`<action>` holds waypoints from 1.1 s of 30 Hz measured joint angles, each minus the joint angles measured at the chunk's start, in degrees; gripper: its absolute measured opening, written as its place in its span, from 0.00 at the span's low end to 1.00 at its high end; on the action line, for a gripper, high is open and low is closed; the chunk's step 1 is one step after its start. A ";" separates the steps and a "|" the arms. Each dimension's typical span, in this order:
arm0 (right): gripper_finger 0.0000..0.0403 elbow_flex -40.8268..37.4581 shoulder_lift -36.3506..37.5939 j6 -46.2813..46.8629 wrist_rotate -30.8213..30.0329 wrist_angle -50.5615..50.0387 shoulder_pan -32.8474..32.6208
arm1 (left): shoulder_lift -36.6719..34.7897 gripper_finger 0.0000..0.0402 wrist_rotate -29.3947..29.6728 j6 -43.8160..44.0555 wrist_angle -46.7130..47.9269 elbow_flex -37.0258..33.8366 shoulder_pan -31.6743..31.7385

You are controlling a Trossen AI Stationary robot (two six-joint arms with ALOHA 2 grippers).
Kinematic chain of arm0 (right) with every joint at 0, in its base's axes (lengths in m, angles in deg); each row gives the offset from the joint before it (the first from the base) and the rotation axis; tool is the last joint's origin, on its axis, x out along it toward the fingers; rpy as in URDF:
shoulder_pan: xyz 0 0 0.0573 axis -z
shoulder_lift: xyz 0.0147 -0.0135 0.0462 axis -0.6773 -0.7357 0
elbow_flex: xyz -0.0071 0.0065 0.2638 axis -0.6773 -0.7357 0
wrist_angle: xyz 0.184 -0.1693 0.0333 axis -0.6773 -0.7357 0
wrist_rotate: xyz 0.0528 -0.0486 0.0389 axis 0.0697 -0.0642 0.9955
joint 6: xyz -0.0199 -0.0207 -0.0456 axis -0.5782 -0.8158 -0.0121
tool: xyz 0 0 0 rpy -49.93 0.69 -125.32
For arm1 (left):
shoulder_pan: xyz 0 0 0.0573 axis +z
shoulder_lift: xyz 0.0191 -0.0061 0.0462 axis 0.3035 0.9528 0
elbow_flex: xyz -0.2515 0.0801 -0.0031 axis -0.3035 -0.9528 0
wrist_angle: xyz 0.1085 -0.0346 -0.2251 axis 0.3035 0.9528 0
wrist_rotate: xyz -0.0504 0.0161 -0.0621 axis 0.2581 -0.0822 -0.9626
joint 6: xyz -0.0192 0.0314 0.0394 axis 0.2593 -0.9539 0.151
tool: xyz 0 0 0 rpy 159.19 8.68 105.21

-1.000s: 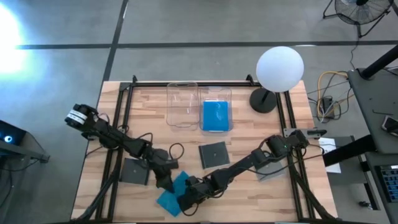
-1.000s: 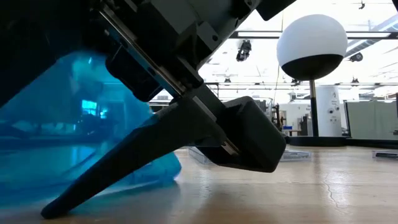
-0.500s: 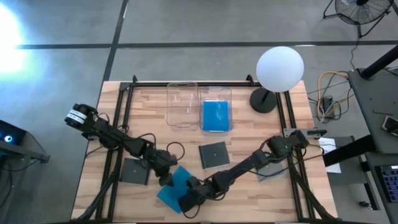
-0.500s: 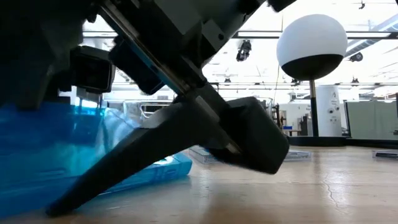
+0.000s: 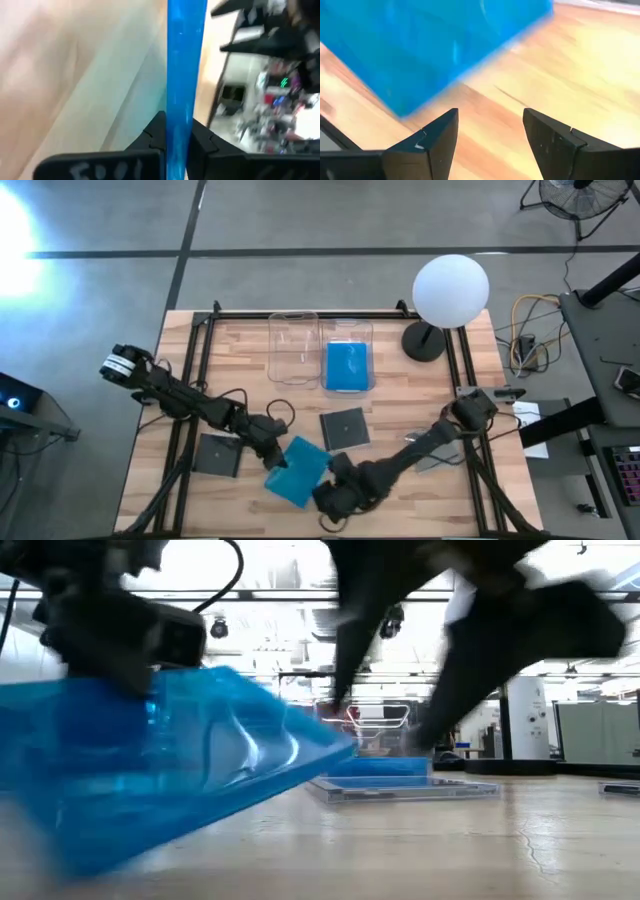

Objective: Pick & place jewel cases by type
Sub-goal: Put the blue CD case into the right transparent bin

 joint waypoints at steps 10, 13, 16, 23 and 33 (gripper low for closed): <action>0.54 -0.51 9.77 29.36 -4.83 -23.14 -11.30 | -13.11 0.03 7.73 8.99 -3.90 2.32 17.84; 0.54 -0.51 11.87 33.25 -4.96 -27.80 -12.82 | -13.71 0.03 3.17 7.44 -3.32 6.90 27.84; 0.54 -0.83 12.94 32.89 -4.88 -29.35 -12.70 | -9.81 0.03 -3.18 3.04 5.46 13.99 36.63; 0.54 -1.67 13.95 31.62 -4.78 -30.32 -11.38 | 8.69 0.04 -14.79 -7.73 22.29 34.11 44.66; 0.54 -1.65 14.34 32.34 -4.72 -30.05 -12.14 | 28.49 0.04 -10.47 -15.88 46.50 58.65 47.83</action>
